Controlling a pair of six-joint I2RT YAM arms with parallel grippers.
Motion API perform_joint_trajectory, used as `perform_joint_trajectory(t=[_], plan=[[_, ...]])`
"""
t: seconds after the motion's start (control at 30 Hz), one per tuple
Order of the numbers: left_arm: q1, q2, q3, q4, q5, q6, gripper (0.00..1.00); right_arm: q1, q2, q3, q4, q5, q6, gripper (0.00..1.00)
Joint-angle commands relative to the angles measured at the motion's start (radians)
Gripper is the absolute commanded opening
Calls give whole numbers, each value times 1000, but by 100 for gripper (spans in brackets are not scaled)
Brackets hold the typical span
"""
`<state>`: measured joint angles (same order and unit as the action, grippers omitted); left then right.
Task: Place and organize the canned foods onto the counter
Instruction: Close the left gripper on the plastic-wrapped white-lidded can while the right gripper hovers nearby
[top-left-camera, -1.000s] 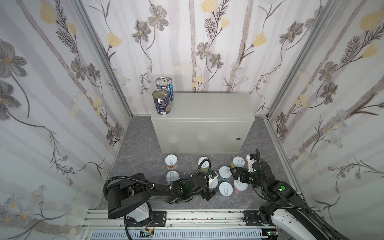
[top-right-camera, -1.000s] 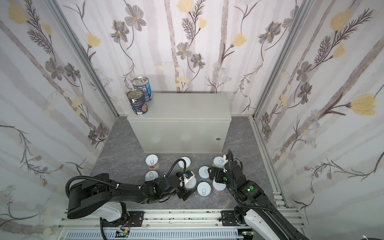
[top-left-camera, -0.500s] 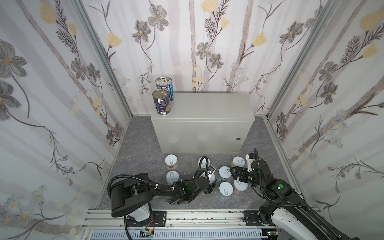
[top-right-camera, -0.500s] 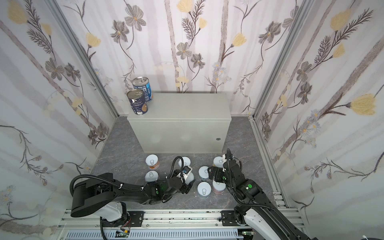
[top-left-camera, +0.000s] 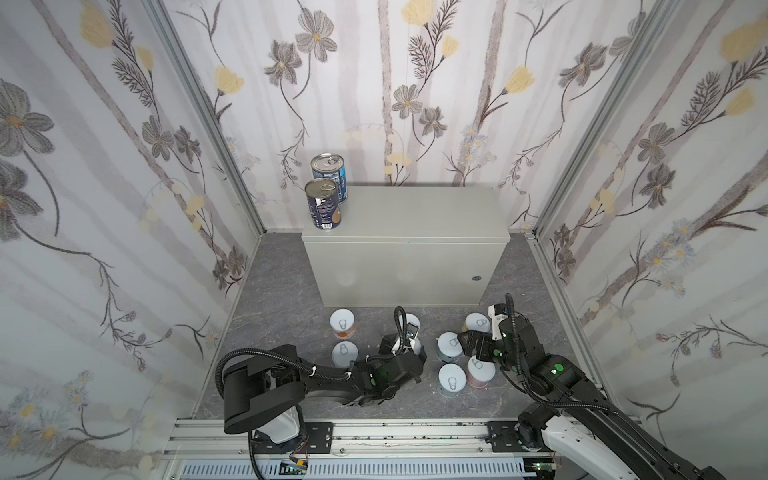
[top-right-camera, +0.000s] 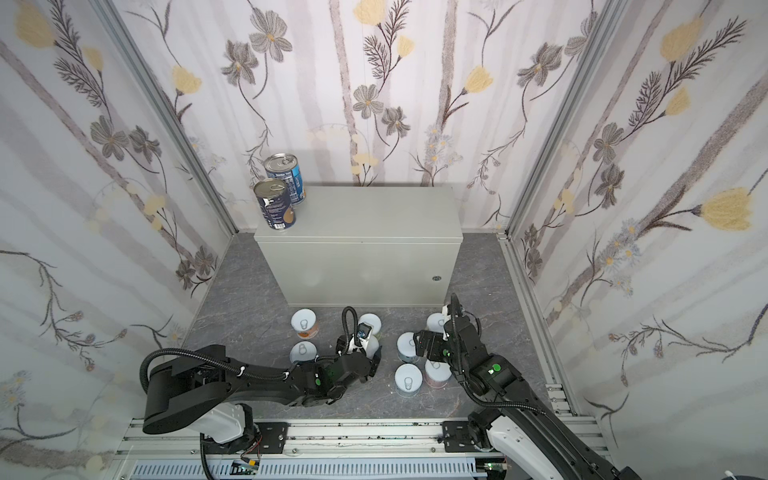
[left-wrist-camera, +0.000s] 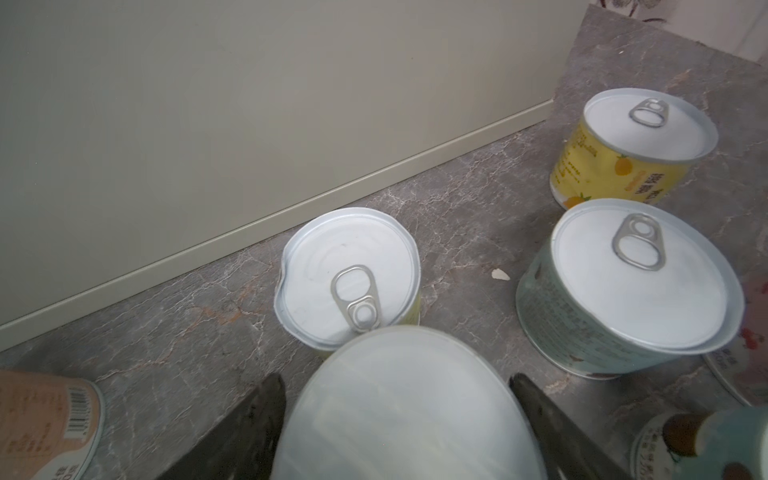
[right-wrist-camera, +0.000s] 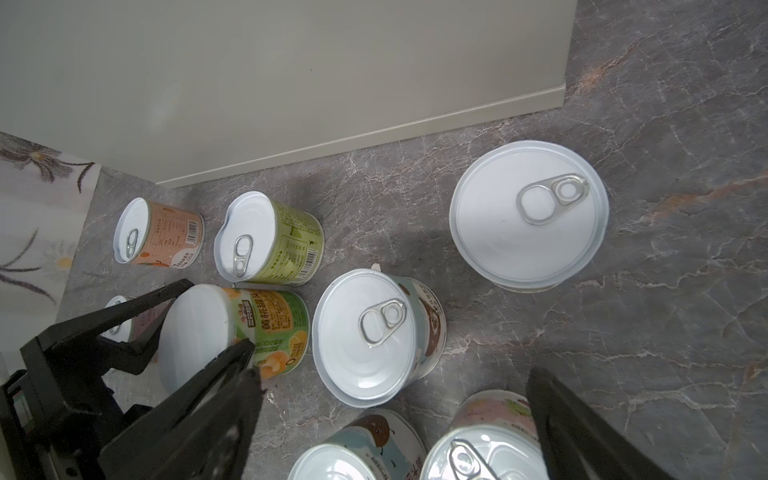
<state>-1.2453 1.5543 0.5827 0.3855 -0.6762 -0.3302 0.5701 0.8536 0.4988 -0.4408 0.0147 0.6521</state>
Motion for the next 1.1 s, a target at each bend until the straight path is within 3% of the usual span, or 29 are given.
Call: perform_joint_trajectory(t=[0.0, 0.23, 0.4, 1.07], plan=[[-1, 23, 32, -84, -74, -63, 84, 0, -1, 2, 41, 17, -3, 100], [-10, 67, 87, -140, -83, -62, 93, 1, 22, 15, 39, 14, -15, 100], [-8, 68, 87, -143, -93, -73, 90, 1, 36, 18, 51, 11, -17, 100], [0, 52, 57, -96, -53, -55, 38, 0, 45, 26, 48, 11, -23, 100]])
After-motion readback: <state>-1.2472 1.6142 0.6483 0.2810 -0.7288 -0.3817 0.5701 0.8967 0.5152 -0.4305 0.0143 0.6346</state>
